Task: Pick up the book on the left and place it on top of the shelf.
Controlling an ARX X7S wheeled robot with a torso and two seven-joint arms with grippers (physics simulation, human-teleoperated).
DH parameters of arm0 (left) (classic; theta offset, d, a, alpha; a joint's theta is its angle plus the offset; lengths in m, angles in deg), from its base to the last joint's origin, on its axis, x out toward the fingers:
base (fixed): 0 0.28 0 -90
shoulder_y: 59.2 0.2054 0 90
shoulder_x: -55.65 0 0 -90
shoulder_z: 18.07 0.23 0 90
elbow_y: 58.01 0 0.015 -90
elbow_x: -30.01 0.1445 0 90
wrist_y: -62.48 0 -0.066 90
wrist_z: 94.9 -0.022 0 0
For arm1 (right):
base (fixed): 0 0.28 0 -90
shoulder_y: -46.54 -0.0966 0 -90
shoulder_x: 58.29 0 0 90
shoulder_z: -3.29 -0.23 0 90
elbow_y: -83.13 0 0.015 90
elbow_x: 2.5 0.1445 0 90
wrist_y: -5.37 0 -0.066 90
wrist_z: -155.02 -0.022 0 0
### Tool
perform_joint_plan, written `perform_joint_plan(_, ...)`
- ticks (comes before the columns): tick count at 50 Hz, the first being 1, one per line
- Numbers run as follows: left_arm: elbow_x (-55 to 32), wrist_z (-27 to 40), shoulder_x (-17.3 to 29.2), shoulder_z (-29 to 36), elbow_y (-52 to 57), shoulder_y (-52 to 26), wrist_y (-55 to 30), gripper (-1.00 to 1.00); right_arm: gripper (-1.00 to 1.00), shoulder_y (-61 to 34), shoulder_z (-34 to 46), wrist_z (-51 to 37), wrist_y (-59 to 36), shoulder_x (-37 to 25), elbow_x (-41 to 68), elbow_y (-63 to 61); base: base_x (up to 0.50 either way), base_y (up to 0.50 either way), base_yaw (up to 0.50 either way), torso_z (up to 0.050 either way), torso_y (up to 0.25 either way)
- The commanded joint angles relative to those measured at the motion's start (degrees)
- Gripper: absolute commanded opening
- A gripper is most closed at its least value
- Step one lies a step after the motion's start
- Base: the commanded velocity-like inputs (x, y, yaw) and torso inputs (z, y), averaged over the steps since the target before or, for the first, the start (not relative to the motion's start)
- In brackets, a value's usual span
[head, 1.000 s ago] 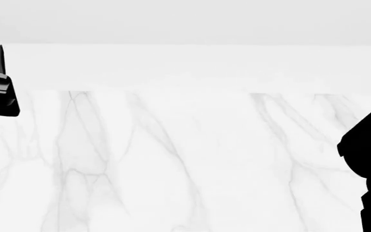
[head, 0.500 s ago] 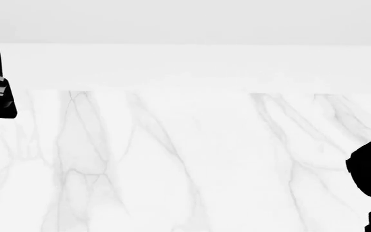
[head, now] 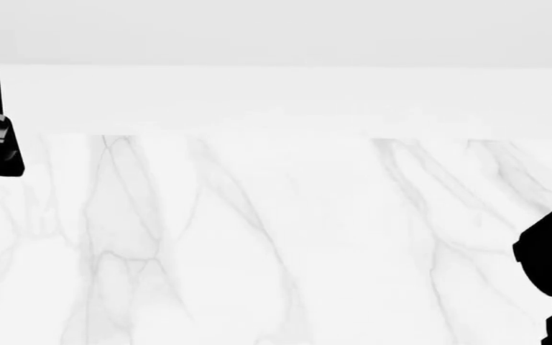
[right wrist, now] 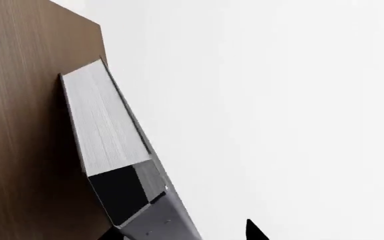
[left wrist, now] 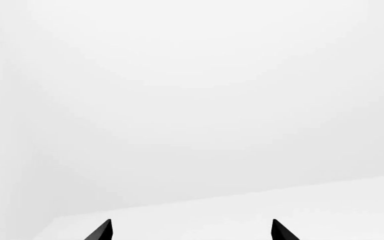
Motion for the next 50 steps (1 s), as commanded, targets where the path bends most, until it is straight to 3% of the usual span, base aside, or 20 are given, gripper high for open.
perform_joint_plan(1,-0.1,0.1,0.1,0.1,-0.1,0.3,0.4,1.00,1.00,-0.5,3.6,-2.4,0.8,0.2,-3.5,0.0,0.00,0.00,0.00,0.000,0.000)
perform_joint_plan(12,-0.2,0.2,0.2,0.1,-0.5,0.7,1.0,1.00,1.00,-0.3,4.3,-1.8,3.0,0.9,-3.6,0.0,0.00,0.00,0.00,0.000,0.001)
perform_joint_plan(28,0.0,0.3,0.0,1.2,-1.7,0.8,1.9,1.00,1.00,-5.8,3.0,8.3,25.7,8.7,-3.4,0.0,0.00,0.00,0.00,0.000,0.000)
perform_joint_plan(50,-0.5,0.6,0.2,1.2,-1.5,0.5,1.7,1.00,1.00,-6.7,2.6,6.7,29.5,9.5,-3.1,0.0,0.00,0.00,0.00,0.000,0.000)
